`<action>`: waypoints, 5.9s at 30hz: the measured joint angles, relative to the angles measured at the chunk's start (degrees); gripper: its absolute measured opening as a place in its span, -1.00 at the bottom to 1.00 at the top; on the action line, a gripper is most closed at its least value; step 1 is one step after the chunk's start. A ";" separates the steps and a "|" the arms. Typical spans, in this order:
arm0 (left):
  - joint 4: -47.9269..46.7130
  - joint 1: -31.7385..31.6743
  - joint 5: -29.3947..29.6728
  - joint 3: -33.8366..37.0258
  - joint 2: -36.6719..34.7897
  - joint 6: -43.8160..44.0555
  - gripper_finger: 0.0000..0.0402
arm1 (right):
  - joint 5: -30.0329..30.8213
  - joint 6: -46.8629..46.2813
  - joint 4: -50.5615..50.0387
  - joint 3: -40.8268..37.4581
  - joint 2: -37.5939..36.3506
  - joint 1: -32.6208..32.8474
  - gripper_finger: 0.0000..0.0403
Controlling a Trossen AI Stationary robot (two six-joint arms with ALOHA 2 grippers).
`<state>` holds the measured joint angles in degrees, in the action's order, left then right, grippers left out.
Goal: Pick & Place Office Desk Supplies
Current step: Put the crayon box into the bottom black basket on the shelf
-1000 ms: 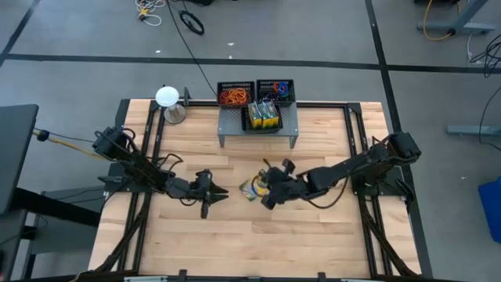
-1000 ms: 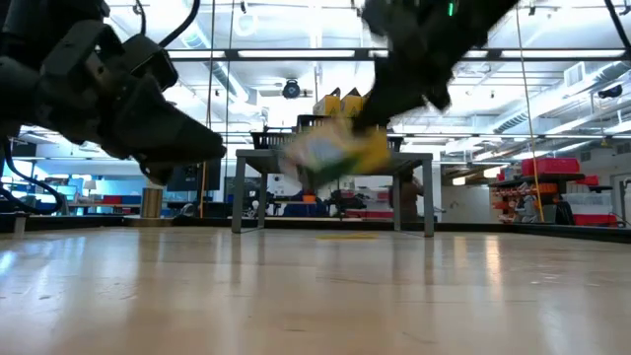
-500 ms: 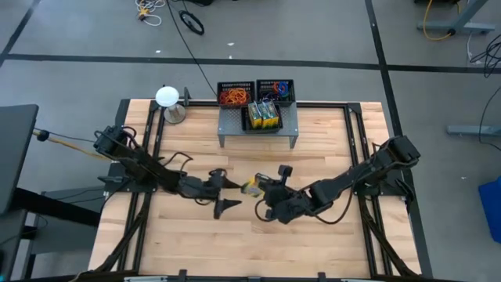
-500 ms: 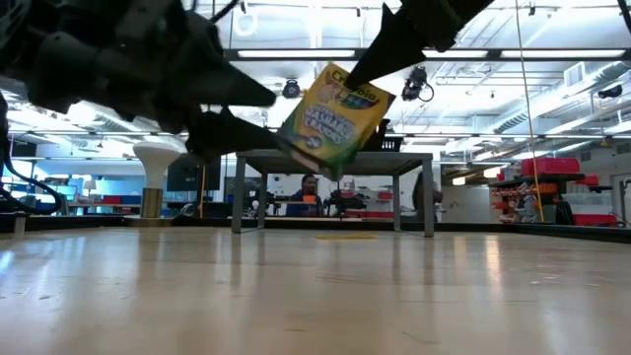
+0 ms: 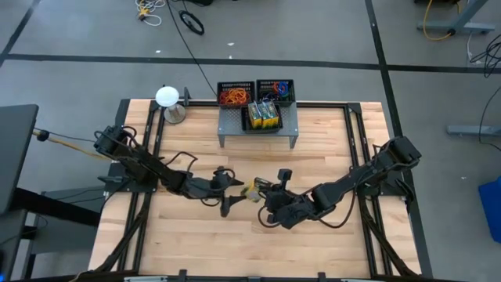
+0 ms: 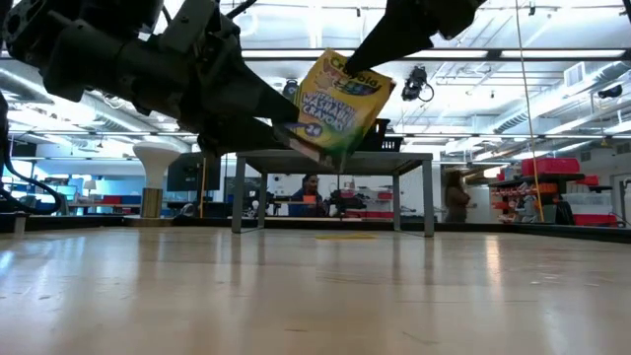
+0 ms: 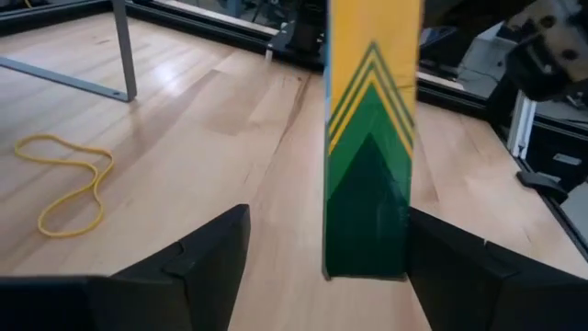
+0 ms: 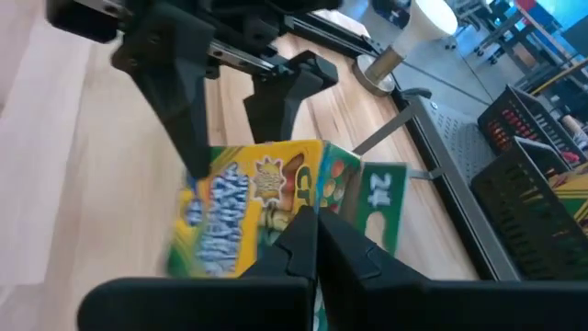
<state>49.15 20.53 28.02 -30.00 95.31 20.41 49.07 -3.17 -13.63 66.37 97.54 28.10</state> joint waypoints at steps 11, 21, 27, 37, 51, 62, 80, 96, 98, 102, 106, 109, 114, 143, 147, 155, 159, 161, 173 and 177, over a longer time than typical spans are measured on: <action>1.88 0.02 -6.62 0.03 -0.04 -0.01 0.39 | -0.04 -0.64 0.49 0.00 0.00 0.72 -0.97; 1.49 0.34 -7.58 0.05 -0.07 -2.77 -0.19 | -3.13 -0.93 3.73 0.00 0.00 0.70 -0.95; 1.42 1.11 -6.92 0.05 -0.07 -6.73 -0.57 | -2.80 -10.89 3.92 0.00 -0.38 0.72 -0.74; 2.59 1.81 -7.70 0.55 -0.04 -14.85 -0.59 | -10.14 -27.05 -8.84 5.89 -5.49 -0.42 0.04; 37.75 -1.92 -11.26 21.90 -1.48 -15.94 -0.59 | -28.15 -30.29 -14.21 17.26 -4.09 -12.98 0.34; 40.30 -4.34 -13.17 28.84 -6.21 -16.22 -0.59 | -37.65 -17.10 -33.63 44.91 13.11 -21.42 0.39; 38.99 -5.24 -14.58 27.22 -6.12 -12.23 -0.59 | -47.03 -13.45 -39.78 52.50 20.68 -21.49 0.31; 39.63 -7.52 -16.47 27.09 -6.14 -11.59 -0.59 | -47.25 -14.96 -39.69 52.50 20.79 -21.58 0.45; 39.67 -7.52 -16.68 27.09 -6.14 -11.84 -0.59 | -47.41 -14.72 -39.73 52.50 20.79 -21.89 0.44; 40.96 -7.52 -17.32 27.07 -6.15 -12.54 -0.59 | -47.46 -14.68 -39.28 52.50 20.79 -22.24 0.31; 40.85 -7.54 -17.58 26.40 -6.54 -13.00 -0.59 | -48.63 -14.54 -38.76 52.50 20.79 -22.21 0.08; 40.80 -7.58 -17.56 25.80 -6.54 -13.60 -0.59 | -48.68 -14.54 -38.02 52.50 20.79 -22.17 -0.10; 40.68 -7.56 -16.94 24.64 -6.54 -13.47 -0.58 | -48.53 -14.53 -37.29 52.50 20.76 -22.17 -0.40; 34.45 -7.34 2.40 27.33 -13.68 -23.02 0.27 | -28.09 -36.45 -40.45 52.50 13.64 -38.10 -0.60; 34.42 -7.35 2.42 27.31 -13.68 -23.24 0.26 | -27.03 -38.28 -42.22 52.50 13.68 -38.41 -0.59; 33.48 -7.37 2.40 27.31 -13.68 -22.98 0.26 | -23.11 -41.06 -42.51 52.50 13.70 -38.73 -0.59; 33.42 -7.37 1.86 27.31 -13.68 -22.98 0.26 | -23.18 -42.49 -42.95 52.50 13.91 -39.28 -0.59; 33.32 -7.37 1.76 27.31 -13.68 -22.98 0.25 | -23.20 -42.91 -43.02 52.50 14.27 -39.33 -0.59; 32.63 -7.30 1.73 27.31 -13.68 -22.39 0.26 | -23.02 -42.63 -42.77 52.50 15.38 -39.32 -0.31; 32.42 -7.32 1.85 27.28 -13.68 -22.39 0.26 | -22.99 -42.42 -42.69 52.50 15.41 -39.32 -0.12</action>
<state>81.56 13.21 29.87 -2.72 81.62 -1.98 26.09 -45.59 -56.31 118.87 112.95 -11.22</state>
